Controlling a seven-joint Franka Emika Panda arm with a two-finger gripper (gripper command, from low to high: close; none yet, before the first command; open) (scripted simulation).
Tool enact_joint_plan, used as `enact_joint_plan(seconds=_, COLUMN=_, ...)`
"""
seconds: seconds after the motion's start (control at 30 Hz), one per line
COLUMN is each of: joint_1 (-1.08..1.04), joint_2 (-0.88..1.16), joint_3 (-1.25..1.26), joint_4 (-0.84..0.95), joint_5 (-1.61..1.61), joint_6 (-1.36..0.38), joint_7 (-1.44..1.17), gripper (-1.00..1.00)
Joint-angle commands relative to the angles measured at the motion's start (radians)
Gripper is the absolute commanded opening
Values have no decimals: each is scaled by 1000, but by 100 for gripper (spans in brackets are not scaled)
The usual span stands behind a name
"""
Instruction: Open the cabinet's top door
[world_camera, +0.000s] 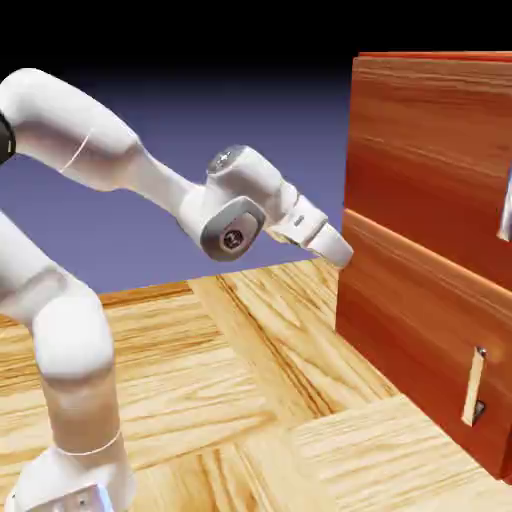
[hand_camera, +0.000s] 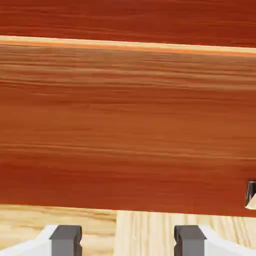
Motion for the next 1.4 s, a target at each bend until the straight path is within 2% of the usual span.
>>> enact_joint_plan(seconds=0.0, joint_1=20, joint_2=-7, joint_3=-22, joint_4=15, joint_5=-44, joint_6=1, joint_7=-21, gripper=0)
enact_joint_plan(seconds=1.37, joint_1=854, joint_2=-276, joint_3=-914, joint_4=618, joint_5=-1827, joint_6=32, joint_7=-880, gripper=0)
